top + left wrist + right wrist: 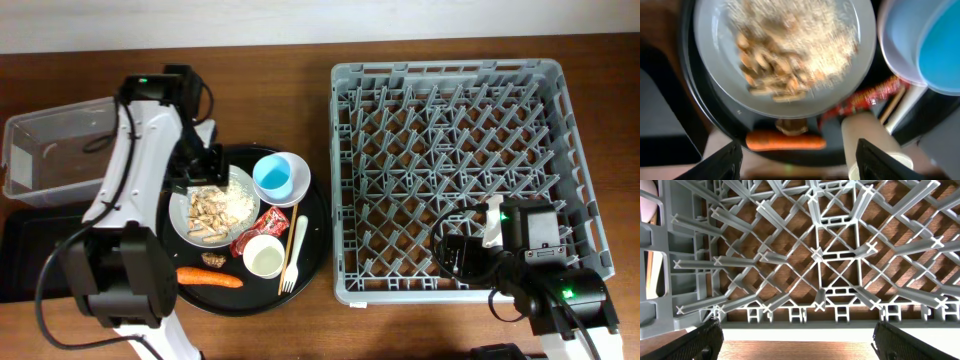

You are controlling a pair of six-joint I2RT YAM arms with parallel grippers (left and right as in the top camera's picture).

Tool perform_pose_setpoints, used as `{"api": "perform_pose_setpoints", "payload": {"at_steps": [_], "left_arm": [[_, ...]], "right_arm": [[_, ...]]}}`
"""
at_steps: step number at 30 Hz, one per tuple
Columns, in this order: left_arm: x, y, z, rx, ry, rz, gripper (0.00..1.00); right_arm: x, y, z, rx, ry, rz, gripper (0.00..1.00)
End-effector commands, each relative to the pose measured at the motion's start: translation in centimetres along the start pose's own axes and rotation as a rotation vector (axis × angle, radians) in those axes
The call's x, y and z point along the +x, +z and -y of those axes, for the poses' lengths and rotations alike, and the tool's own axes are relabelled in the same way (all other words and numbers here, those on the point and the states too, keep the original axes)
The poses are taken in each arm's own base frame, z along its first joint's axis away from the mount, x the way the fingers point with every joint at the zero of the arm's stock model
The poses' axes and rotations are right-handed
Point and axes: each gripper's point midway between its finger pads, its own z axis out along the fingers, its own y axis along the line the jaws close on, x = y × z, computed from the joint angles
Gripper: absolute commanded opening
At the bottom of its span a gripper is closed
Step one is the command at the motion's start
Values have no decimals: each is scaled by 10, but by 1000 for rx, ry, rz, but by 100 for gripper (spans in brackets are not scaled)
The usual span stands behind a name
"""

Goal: Sort waste into correct bins and load items into the dishwasher rack
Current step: 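Grasp the red strawberry wrapper on the tray with the left gripper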

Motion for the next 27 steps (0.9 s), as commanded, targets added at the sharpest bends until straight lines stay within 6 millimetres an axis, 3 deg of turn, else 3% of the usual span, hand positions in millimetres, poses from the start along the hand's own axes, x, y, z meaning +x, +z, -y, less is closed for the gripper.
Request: {"api": "perform_pose_setpoints", "payload": {"at_steps": [1,5,8,10,15,17,21,27], "left_arm": [[18,-10,18,7,56,-4,71],[39,-18,26,13,91,82,72],[46,-11,29,46,98,173,77],[44,3,32,70,102,222,84],[56,57,34,96,99,138,84],[60,71,33,95,98,113,82],[65,82,34,100,97,95,65],[66,96,33,100,97,99,63]], "right_arm": [[-6,-5,0,9,-1,21,99],[-6,-5,0,8,-1,21,99],[-6,-5,0,8,-1,21,99],[-6,-5,0,8,-1,22,99],[-6,-5,0,8,-1,21,99],[-6,-5,0,8,-1,21,99],[-6,-5,0,8,-1,21,99],[-6,-5,0,8,-1,21,99]]}}
